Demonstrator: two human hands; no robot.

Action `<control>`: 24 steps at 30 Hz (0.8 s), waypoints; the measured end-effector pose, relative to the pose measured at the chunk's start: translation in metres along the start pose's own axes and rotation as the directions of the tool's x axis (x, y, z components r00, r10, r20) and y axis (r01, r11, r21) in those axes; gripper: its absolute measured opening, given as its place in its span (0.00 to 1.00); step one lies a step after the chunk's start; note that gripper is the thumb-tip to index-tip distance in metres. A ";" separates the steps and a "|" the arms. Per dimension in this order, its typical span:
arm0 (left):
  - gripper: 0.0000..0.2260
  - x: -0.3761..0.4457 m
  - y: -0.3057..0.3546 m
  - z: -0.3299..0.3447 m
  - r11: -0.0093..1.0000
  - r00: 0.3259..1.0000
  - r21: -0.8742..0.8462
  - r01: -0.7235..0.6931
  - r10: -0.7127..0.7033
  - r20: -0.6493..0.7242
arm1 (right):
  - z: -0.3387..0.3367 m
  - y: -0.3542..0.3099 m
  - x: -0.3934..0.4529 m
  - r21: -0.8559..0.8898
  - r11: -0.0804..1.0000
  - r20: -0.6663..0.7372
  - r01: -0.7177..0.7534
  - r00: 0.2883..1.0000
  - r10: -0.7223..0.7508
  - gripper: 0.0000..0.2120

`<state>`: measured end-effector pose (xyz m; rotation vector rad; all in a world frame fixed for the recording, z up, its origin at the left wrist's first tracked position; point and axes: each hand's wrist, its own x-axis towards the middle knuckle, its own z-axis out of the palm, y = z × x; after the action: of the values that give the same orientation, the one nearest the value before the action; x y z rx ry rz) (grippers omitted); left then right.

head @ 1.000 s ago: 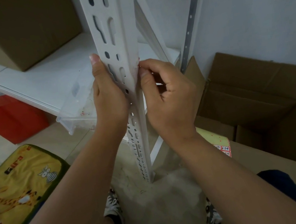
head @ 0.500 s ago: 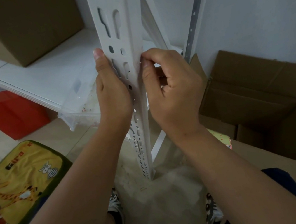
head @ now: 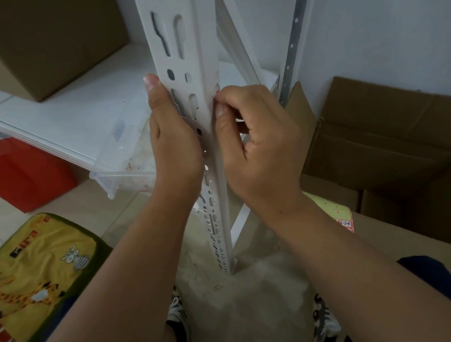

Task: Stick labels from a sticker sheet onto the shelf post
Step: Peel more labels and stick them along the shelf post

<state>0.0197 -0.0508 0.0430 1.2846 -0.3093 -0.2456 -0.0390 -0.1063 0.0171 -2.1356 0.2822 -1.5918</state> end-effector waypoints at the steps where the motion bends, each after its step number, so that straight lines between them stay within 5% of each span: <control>1: 0.23 0.000 0.001 -0.001 1.000 1.000 0.007 0.005 -0.005 0.005 | -0.001 0.000 -0.001 0.029 0.999 0.004 -0.017 1.000 0.017 0.04; 8: 0.22 -0.001 0.004 -0.004 0.996 1.000 0.090 0.007 -0.009 0.024 | -0.003 -0.004 0.009 0.250 0.920 0.048 -0.303 0.953 0.301 0.08; 15: 0.20 0.000 0.004 -0.006 0.992 1.000 0.126 0.003 -0.006 0.026 | -0.006 0.004 0.019 0.033 0.997 0.089 -0.075 0.993 0.072 0.06; 24: 0.22 0.000 0.002 -0.005 0.992 1.000 0.124 -0.018 0.018 0.002 | -0.012 0.009 0.027 -0.190 0.965 0.179 0.181 0.973 -0.147 0.08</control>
<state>0.0218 -0.0458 0.0437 1.4038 -0.3415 -0.2143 -0.0409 -0.1286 0.0388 -2.4909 0.2283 -1.5191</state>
